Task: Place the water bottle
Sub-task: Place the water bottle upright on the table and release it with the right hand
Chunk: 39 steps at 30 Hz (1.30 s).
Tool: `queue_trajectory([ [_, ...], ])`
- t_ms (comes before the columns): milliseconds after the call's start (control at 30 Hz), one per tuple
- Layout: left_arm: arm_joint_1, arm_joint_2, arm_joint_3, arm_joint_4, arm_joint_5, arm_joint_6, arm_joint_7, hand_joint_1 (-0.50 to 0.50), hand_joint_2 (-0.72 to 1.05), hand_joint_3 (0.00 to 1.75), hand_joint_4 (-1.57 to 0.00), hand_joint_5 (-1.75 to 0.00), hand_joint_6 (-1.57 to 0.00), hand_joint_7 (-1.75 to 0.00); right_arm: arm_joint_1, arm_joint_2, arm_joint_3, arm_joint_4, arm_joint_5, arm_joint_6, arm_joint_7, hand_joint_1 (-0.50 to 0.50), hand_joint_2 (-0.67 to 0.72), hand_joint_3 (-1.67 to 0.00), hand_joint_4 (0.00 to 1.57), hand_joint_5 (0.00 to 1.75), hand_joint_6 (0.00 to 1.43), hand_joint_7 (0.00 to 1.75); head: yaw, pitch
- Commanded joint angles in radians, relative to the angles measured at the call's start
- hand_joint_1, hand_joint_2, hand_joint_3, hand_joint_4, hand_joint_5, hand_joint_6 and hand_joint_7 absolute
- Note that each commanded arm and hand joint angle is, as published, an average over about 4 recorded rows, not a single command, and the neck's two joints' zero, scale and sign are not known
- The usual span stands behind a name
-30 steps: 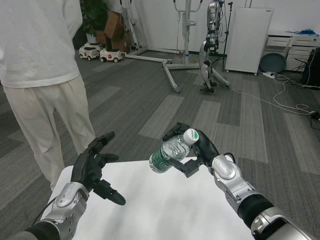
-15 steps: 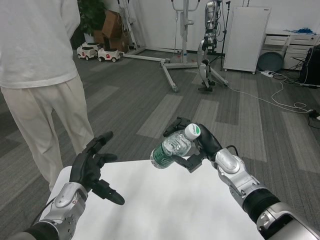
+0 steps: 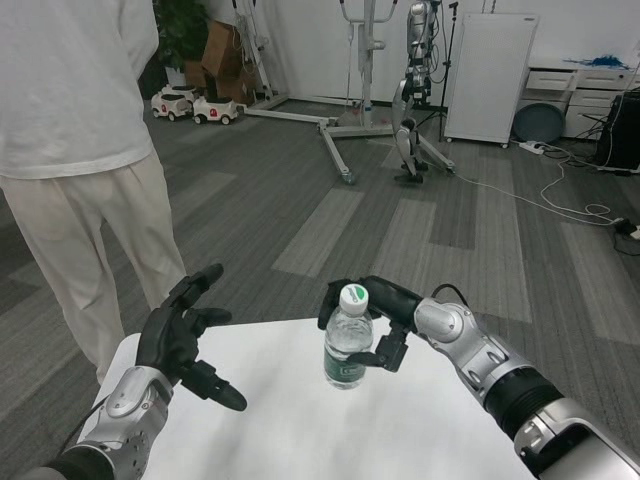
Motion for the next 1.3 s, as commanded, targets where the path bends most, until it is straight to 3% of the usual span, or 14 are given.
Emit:
queue_trajectory([
  [33,-0.005,0.013,0.005,0.001,0.002,-0.003,0.001,-0.50,-0.55,0.09,0.00,-1.75,0.00,-0.42,-0.016,0.002,-0.007,-0.023,-0.099,0.071,0.024,-0.05,-0.60,-1.51,1.49,1.26,1.31,1.29,-0.005,0.000],
  [233,-0.005,0.013,0.005,0.001,0.002,-0.001,0.001,-0.50,-0.55,0.09,0.00,-1.75,0.00,-0.42,-0.016,0.011,-0.013,0.003,-0.214,0.102,0.025,-0.08,-0.60,-1.51,1.51,1.26,1.31,1.29,-0.003,-0.003],
  [367,-0.005,0.013,0.005,0.003,0.002,-0.001,0.001,-0.50,-0.55,0.09,0.00,-1.75,0.00,-0.42,-0.010,0.025,-0.045,0.079,-0.252,0.070,-0.041,-0.07,-0.60,-1.51,1.51,1.26,1.31,1.36,0.002,-0.006],
  [533,-0.006,0.013,0.005,0.005,0.002,-0.001,0.002,-0.50,-0.55,0.09,0.00,-1.75,0.00,-0.42,0.008,0.048,-0.129,0.224,-0.223,-0.057,-0.145,-0.08,-0.64,-1.51,1.54,1.26,1.33,1.40,0.005,-0.008],
  [833,-0.014,0.010,0.003,0.008,0.002,-0.001,0.003,-0.50,-0.55,0.09,0.00,-1.75,0.00,-0.40,0.040,0.061,-0.159,0.481,-0.004,-0.343,-0.298,-0.08,-0.60,-1.51,1.54,1.36,1.34,1.40,0.001,-0.014],
  [1033,-0.014,0.008,0.003,0.009,0.002,-0.001,0.003,-0.50,-0.55,0.09,0.00,-1.75,0.00,-0.42,0.048,0.062,-0.158,0.535,-0.009,-0.362,-0.306,-0.08,-0.60,-1.59,1.54,1.36,1.34,1.40,0.002,-0.017],
  [1300,-0.014,0.008,0.003,0.009,0.002,-0.001,0.003,-0.50,-0.55,0.09,0.00,-1.75,0.00,-0.42,0.047,0.065,-0.154,0.548,-0.136,-0.351,-0.314,-0.08,-0.60,-1.59,1.54,1.36,1.34,1.40,0.006,-0.018],
])
